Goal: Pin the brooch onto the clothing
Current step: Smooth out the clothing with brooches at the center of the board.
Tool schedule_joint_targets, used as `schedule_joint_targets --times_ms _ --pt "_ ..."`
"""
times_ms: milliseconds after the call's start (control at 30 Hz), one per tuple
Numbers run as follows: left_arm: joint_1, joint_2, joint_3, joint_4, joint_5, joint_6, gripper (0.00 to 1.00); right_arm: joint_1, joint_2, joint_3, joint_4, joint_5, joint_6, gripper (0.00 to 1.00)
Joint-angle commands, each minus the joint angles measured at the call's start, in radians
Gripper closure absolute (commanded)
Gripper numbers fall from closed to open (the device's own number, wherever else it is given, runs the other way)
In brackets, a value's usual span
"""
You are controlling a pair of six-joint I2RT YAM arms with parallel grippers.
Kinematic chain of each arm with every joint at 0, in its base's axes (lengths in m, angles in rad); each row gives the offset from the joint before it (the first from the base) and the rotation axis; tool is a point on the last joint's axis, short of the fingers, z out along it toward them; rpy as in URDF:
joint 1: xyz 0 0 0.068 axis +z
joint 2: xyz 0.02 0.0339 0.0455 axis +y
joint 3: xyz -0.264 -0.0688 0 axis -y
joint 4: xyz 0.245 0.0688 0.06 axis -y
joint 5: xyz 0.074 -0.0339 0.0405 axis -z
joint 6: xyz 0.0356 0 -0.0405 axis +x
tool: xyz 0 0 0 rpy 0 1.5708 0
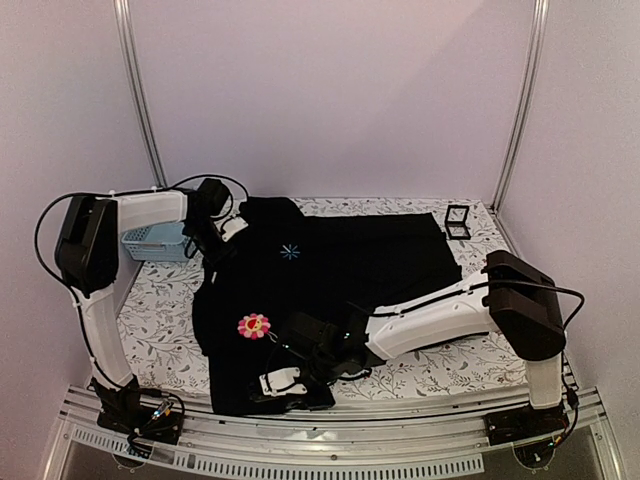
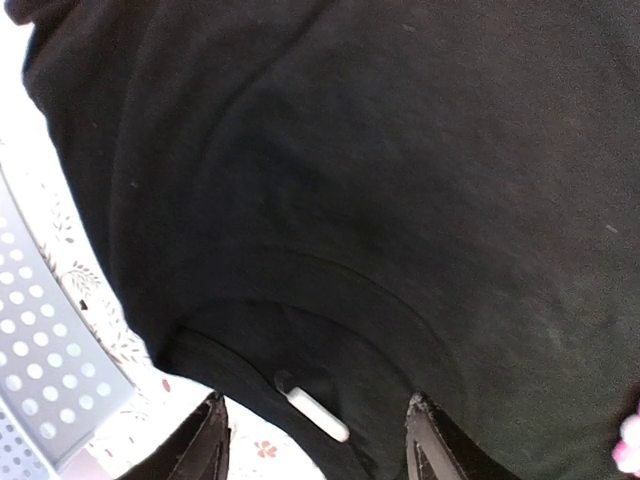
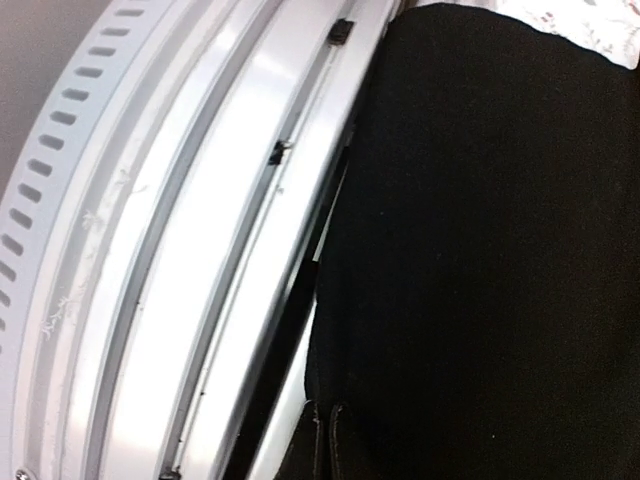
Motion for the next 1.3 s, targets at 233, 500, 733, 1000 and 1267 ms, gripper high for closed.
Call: schedule_joint_targets --times_ms 233,500,733,1000,1267 --pt "-0.007 0.217 0.037 0.081 -0.166 0.043 0.41 0.035 -0.066 -0.04 -0.011 -0.086 0.031 1.0" --pt "-0.006 0.387 0.226 0.092 -0.28 0.055 0.4 0.018 -0.063 -0.048 -0.003 -0.094 0.011 1.0" --pt "-0.007 0.439 0.287 0.087 -0.305 0.066 0.41 0.011 -0.033 -0.022 -0.014 -0.094 0.004 0.91" --pt "-0.007 0.382 0.297 0.056 -0.252 0.068 0.39 -0.002 -0.088 -0.015 0.018 -0.087 0.035 0.84" --pt "-0.007 0.204 0.262 -0.018 -0.2 0.076 0.36 -0.17 -0.314 -0.127 0.103 0.237 0.476 0.81"
